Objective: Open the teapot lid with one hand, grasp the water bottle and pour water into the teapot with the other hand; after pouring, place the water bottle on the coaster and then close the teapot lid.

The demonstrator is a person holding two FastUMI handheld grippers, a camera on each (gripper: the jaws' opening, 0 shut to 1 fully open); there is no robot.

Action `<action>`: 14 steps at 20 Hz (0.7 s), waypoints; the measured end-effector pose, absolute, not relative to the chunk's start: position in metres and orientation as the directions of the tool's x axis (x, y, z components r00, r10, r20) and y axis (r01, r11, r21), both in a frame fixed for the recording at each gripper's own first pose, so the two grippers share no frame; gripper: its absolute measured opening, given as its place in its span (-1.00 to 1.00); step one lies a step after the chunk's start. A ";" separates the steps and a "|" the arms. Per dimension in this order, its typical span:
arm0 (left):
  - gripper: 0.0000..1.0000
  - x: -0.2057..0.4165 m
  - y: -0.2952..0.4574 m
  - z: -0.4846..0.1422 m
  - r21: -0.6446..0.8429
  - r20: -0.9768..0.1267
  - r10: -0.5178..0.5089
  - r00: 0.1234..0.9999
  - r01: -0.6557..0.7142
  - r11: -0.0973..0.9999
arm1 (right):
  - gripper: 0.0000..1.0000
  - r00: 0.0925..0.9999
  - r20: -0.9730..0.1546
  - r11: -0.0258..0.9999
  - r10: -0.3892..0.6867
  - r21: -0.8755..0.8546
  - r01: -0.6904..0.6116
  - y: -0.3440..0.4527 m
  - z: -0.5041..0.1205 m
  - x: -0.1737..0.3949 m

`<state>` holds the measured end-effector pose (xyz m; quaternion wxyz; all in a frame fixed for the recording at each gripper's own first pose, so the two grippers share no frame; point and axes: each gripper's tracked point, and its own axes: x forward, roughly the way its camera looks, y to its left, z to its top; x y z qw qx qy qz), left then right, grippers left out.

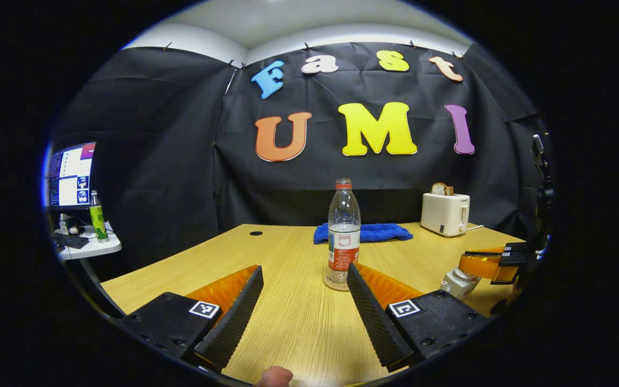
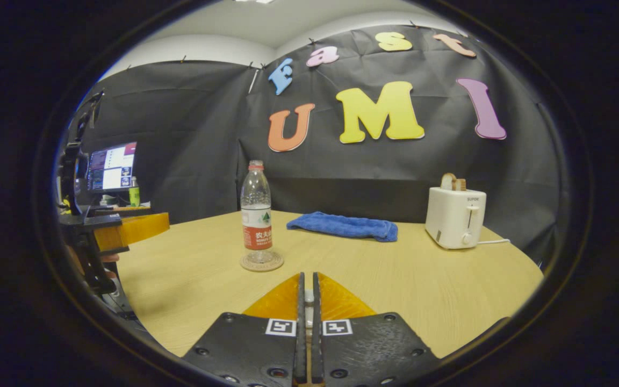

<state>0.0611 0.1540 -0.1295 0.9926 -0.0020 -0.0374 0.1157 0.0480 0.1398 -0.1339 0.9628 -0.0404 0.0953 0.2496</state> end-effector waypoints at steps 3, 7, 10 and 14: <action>0.96 0.062 0.148 -0.116 0.028 0.100 0.221 0.970 -0.224 0.974 | -0.50 0.869 -0.159 0.876 0.468 -0.042 -0.480 0.136 -0.111 0.042; 0.96 0.060 0.122 -0.077 0.019 0.157 0.198 0.967 -0.204 0.979 | 0.80 0.924 -0.039 0.924 0.380 -0.036 -0.381 0.098 -0.064 0.037; 0.96 0.064 0.088 -0.067 0.008 0.181 0.144 0.973 -0.148 0.989 | 0.89 0.960 -0.012 0.960 0.281 0.022 -0.281 0.069 -0.047 0.033; 0.96 0.056 0.066 -0.061 0.032 0.199 0.130 0.971 -0.139 0.990 | 0.91 0.978 -0.007 0.978 0.209 -0.006 -0.209 0.057 -0.041 0.019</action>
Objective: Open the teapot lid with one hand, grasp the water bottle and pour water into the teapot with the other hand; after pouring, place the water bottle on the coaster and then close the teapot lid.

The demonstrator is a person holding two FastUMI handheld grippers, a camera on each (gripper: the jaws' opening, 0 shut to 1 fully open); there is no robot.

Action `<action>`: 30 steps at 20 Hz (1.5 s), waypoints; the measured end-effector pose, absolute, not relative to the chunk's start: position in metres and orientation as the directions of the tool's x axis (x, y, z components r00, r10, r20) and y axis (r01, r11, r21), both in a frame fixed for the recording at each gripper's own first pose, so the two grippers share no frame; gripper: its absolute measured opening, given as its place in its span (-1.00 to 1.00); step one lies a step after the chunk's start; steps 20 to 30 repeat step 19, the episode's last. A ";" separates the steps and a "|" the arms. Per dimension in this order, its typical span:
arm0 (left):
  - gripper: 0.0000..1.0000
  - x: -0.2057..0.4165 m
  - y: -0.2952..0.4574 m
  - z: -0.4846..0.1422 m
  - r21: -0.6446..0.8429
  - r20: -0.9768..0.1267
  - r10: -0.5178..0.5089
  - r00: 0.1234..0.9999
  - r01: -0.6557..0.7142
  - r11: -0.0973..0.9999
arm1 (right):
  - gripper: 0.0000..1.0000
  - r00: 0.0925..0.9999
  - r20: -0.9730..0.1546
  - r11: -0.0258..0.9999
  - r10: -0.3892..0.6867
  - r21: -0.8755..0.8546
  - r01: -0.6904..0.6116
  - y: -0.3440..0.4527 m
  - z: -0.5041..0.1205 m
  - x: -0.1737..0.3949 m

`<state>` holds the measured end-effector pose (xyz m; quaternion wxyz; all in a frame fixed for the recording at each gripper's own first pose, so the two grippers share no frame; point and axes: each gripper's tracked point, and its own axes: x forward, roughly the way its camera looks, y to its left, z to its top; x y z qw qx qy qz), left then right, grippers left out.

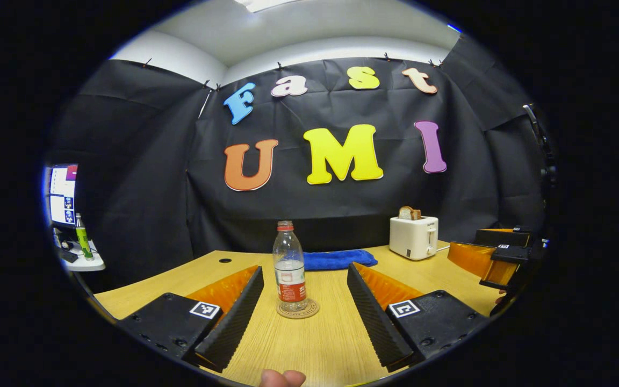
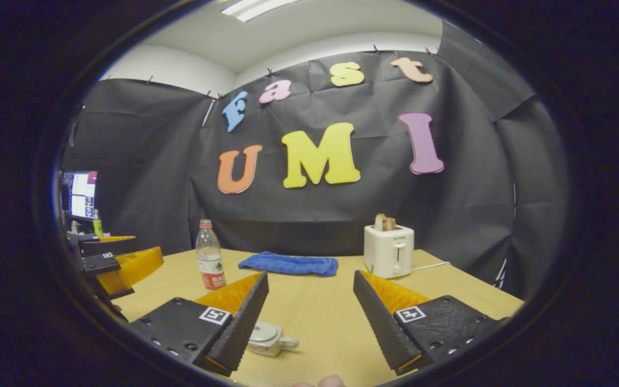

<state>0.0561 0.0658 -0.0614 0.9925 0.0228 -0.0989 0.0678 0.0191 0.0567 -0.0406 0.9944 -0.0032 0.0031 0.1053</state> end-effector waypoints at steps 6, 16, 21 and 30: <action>0.92 0.037 0.075 -0.050 0.036 0.219 0.153 0.964 -0.164 0.986 | 0.92 0.984 0.018 0.984 0.179 -0.009 -0.179 0.053 -0.034 0.001; 0.92 0.030 0.081 -0.040 0.030 0.245 0.150 0.958 -0.163 0.986 | 0.91 0.992 0.018 0.992 0.128 0.014 -0.128 0.043 -0.033 -0.006; 0.92 0.030 0.079 -0.041 0.026 0.242 0.147 0.959 -0.158 0.987 | 0.84 0.992 0.019 0.992 0.124 0.019 -0.124 0.044 -0.033 -0.006; 0.92 0.030 0.079 -0.041 0.026 0.242 0.147 0.959 -0.158 0.987 | 0.84 0.992 0.019 0.992 0.124 0.019 -0.124 0.044 -0.033 -0.006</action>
